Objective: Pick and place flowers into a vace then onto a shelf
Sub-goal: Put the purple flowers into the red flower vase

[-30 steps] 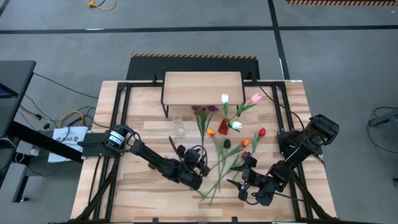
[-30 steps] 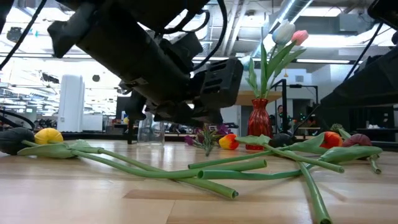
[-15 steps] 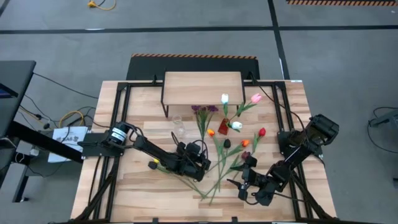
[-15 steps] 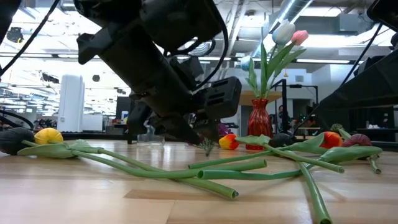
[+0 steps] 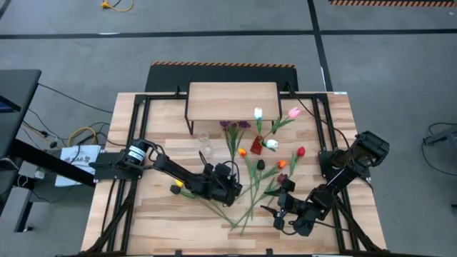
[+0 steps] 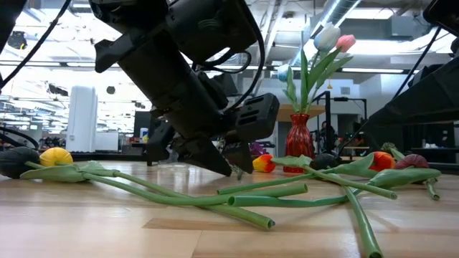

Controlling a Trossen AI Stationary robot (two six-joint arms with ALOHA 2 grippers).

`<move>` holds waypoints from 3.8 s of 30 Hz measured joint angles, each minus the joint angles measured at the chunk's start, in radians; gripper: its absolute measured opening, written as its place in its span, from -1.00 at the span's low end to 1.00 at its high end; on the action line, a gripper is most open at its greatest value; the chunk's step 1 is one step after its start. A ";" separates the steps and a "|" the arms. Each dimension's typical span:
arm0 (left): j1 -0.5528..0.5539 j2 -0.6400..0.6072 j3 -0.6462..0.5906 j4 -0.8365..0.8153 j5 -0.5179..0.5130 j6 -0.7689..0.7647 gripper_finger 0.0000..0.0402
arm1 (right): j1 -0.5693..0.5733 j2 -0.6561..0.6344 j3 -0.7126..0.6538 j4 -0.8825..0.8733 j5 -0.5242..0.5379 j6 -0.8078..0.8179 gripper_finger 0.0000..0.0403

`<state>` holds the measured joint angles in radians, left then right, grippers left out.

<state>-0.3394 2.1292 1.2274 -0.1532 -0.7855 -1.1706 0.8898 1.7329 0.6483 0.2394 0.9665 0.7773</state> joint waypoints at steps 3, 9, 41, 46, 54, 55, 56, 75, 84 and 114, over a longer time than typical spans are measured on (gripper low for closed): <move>0.001 0.000 0.000 0.000 0.003 0.000 -0.20 | 0.000 0.000 0.000 0.000 0.000 0.000 0.21; 0.003 -0.001 0.000 0.000 0.022 0.000 -0.20 | 0.000 0.000 0.000 0.000 0.000 0.000 0.21; 0.007 -0.003 0.001 -0.105 0.105 -0.056 -0.65 | 0.000 0.000 0.000 0.001 0.000 0.002 0.21; 0.017 -0.004 0.000 -0.107 0.129 -0.054 -0.80 | 0.000 0.000 0.000 0.001 0.000 0.002 0.21; 0.016 -0.004 0.000 -0.130 0.129 -0.050 -0.95 | 0.000 0.000 0.000 0.001 -0.001 0.002 0.21; 0.016 -0.004 0.000 -0.134 0.129 -0.055 -0.97 | 0.000 0.000 0.000 0.001 -0.001 0.002 0.21; 0.016 -0.004 0.000 -0.138 0.128 -0.061 -0.98 | 0.000 0.000 0.000 0.001 -0.001 0.002 0.21; -0.003 -0.001 0.001 -0.166 0.049 -0.092 -1.00 | 0.000 0.000 0.000 0.002 -0.023 0.001 0.21; -0.024 -0.002 0.001 -0.254 0.025 -0.161 -1.00 | 0.000 0.000 0.000 0.002 -0.023 0.001 0.21; -0.189 0.001 0.128 -0.675 0.123 -0.369 -1.00 | 0.000 0.000 0.000 0.002 -0.026 0.002 0.21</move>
<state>-0.5281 2.1304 1.3556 -0.8283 -0.6624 -1.5393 0.8898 1.7325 0.6483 0.2409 0.9401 0.7788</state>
